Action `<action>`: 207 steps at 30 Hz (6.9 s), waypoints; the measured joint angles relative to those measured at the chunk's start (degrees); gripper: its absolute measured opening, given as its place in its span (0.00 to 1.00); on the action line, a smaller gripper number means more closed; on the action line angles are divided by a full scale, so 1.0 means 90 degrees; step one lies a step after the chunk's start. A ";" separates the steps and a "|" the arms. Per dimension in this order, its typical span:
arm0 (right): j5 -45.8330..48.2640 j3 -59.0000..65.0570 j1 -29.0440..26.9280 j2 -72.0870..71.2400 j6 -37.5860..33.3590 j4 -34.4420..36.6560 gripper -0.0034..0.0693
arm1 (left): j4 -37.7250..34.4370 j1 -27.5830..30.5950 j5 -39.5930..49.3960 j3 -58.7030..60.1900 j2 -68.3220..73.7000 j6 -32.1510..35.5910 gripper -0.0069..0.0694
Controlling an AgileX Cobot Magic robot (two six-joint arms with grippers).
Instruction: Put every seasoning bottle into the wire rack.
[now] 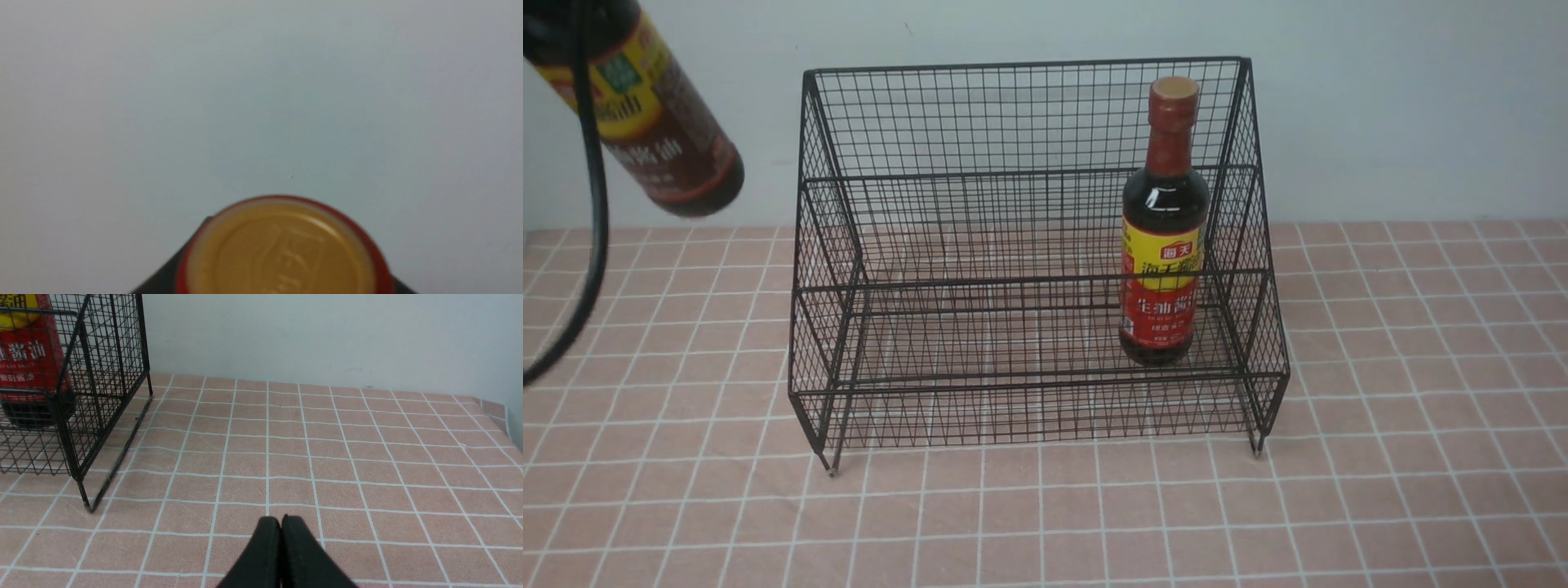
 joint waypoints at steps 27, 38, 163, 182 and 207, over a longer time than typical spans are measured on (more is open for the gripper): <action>0.0000 0.0000 0.0000 0.0000 -0.0070 0.0000 0.03 | -0.0006 -0.1763 -0.1279 -0.0378 0.2406 -0.0202 0.43; 0.0000 0.0000 0.0000 0.0000 -0.0097 0.0000 0.03 | -0.0006 -0.1766 -0.0456 -0.0346 0.2833 -0.0202 0.43; 0.0016 -0.0002 0.0000 0.0000 -0.0096 -0.0007 0.03 | 0.2922 -0.0099 0.3257 0.7045 -0.7339 -0.2196 0.08; 0.0016 -0.0002 0.0000 0.0000 -0.0096 -0.0007 0.03 | 0.2922 -0.0099 0.3257 0.7045 -0.7339 -0.2196 0.08; 0.0016 -0.0002 0.0000 0.0000 -0.0020 -0.0007 0.03 | 0.2922 -0.0099 0.3257 0.7045 -0.7339 -0.2196 0.08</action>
